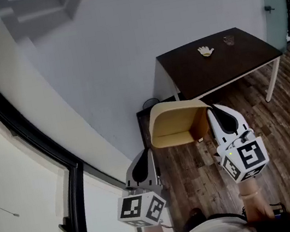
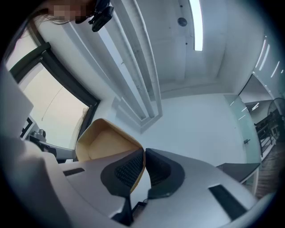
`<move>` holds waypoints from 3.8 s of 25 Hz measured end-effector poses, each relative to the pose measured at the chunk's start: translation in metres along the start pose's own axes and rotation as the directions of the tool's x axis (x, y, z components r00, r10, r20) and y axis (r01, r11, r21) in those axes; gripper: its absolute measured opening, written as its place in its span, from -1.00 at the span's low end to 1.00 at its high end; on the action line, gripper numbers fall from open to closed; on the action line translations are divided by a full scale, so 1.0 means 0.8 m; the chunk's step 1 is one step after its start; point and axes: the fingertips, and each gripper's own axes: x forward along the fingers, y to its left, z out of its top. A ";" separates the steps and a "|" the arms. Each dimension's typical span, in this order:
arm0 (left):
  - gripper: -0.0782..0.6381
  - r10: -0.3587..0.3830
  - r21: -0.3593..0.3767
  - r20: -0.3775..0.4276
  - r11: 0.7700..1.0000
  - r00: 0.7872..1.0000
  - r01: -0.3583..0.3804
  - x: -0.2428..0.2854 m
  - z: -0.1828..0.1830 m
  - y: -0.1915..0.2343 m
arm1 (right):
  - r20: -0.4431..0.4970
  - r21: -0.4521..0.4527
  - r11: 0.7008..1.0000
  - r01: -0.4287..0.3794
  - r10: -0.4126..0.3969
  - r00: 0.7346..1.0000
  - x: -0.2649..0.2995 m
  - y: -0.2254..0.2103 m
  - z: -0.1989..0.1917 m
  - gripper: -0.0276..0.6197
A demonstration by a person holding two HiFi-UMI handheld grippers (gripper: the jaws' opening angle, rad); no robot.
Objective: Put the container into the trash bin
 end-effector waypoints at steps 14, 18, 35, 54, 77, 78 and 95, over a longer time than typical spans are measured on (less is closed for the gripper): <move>-0.73 -0.021 -0.022 -0.036 1.000 0.999 0.020 0.042 -0.021 0.074 | -0.066 -0.018 0.998 0.068 -0.069 0.995 0.063 0.004 -0.044 -0.84; -0.73 -0.022 -0.019 -0.043 1.000 0.999 0.021 0.051 -0.025 0.106 | -0.091 -0.007 0.995 0.098 -0.098 0.991 0.085 0.005 -0.060 -0.84; -0.73 -0.015 -0.068 -0.039 0.998 0.999 0.012 0.084 -0.037 0.218 | -0.146 -0.053 0.995 0.081 -0.088 0.985 0.187 0.050 -0.105 -0.84; -0.73 -0.020 -0.039 -0.063 0.999 0.998 0.018 0.256 -0.056 0.253 | -0.168 0.031 0.999 0.042 -0.036 0.985 0.323 -0.038 -0.164 -0.84; -0.73 0.019 -0.021 -0.073 1.000 0.997 -0.021 0.485 -0.075 0.278 | -0.145 0.071 0.997 -0.021 0.031 0.989 0.503 -0.182 -0.208 -0.84; -0.73 0.022 -0.022 -0.073 0.999 0.997 -0.023 0.491 -0.077 0.282 | -0.145 0.073 0.997 -0.025 0.036 0.989 0.511 -0.183 -0.211 -0.84; -0.73 0.026 -0.024 -0.083 0.999 0.996 -0.028 0.608 -0.095 0.355 | -0.168 0.080 0.997 -0.006 0.020 0.986 0.634 -0.224 -0.266 -0.84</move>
